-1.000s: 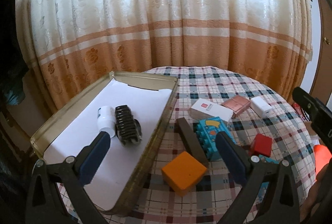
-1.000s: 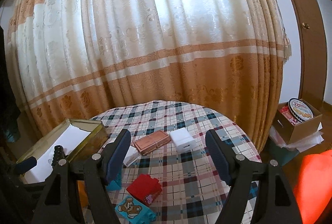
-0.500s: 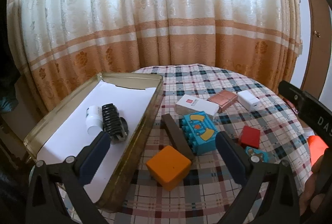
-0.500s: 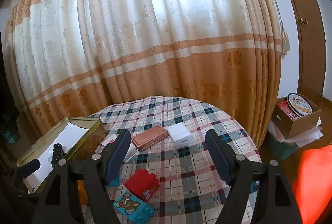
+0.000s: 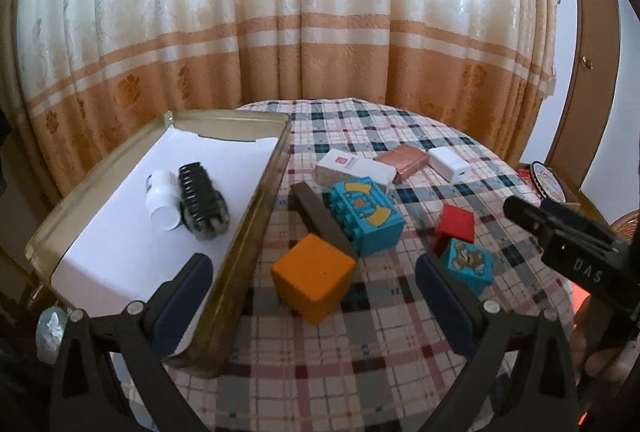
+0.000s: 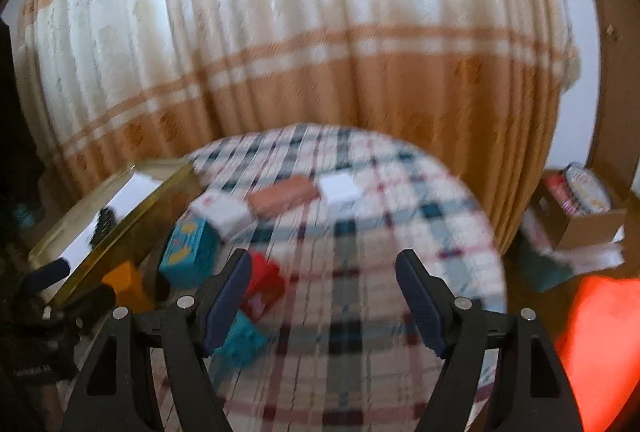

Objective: Organize rigid objects
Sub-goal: 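Withdraw both grippers from the tray back over the table, then grasp the blue bear-print block with the right gripper, then grasp the orange cube with the left gripper while the right gripper holds the bear block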

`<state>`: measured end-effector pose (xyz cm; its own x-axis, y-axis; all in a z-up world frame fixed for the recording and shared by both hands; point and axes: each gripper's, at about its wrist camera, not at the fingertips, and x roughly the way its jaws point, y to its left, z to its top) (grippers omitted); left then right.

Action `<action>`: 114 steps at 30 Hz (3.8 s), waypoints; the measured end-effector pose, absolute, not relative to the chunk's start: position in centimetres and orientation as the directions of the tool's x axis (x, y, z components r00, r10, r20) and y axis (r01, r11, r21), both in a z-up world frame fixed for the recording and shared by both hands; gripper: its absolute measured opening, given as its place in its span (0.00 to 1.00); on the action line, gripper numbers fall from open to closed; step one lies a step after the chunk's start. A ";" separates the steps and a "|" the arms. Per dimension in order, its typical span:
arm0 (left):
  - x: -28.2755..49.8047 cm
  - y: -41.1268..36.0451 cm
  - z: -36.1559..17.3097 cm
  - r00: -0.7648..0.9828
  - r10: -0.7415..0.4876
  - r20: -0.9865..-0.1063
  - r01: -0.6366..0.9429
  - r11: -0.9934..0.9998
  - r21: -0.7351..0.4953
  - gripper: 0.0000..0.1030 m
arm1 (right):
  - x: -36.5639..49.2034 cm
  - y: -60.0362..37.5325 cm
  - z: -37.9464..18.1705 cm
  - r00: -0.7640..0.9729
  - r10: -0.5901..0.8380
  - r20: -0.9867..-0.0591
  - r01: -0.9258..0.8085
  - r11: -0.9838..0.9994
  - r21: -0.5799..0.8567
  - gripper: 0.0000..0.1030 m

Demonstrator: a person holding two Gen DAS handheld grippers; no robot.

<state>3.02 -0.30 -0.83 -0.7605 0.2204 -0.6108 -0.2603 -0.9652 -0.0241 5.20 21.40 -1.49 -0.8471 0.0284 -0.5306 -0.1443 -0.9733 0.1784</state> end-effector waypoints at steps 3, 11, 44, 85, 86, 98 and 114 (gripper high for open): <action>3.4 -1.1 -0.7 -0.756 0.233 -0.611 -0.263 -0.964 -0.043 0.99 | 5.0 21.3 -1.5 -0.843 0.002 -0.538 -0.125 -0.973 0.193 0.74; 3.7 -1.3 -1.1 -0.734 0.250 -0.632 -0.277 -0.959 -0.058 0.99 | 4.5 19.3 -2.2 -0.801 -0.120 -0.586 0.001 -0.980 0.199 0.74; 5.8 0.3 -0.7 -0.706 0.439 -0.556 -0.471 -0.877 -0.094 0.99 | 2.9 16.6 -4.5 -0.674 -0.247 -0.697 0.121 -0.967 0.226 0.36; 1.0 4.6 -1.8 -0.567 0.446 -0.692 -0.548 -0.832 -0.087 0.83 | 3.4 18.9 -4.5 -0.682 -0.222 -0.697 0.054 -0.965 0.255 0.36; 1.2 4.5 -1.8 -0.561 0.455 -0.691 -0.555 -0.827 -0.094 0.82 | 3.4 18.8 -4.5 -0.681 -0.223 -0.697 0.054 -0.965 0.255 0.36; 2.1 -0.1 -1.4 -0.447 0.625 -0.640 -0.513 -0.765 -0.388 0.81 | 3.3 19.2 -4.5 -0.681 -0.231 -0.695 0.053 -0.962 0.268 0.36; 0.4 3.0 -2.4 -0.598 0.269 -0.755 -0.284 -0.952 -0.114 0.80 | 3.3 19.2 -4.6 -0.682 -0.233 -0.693 0.053 -0.961 0.272 0.36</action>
<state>0.36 2.98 -2.37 -0.5982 0.2687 -0.7550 -0.2836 -0.9521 -0.1142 3.35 19.23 -4.60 -0.6821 -0.2332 -0.6930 0.0527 -0.9610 0.2715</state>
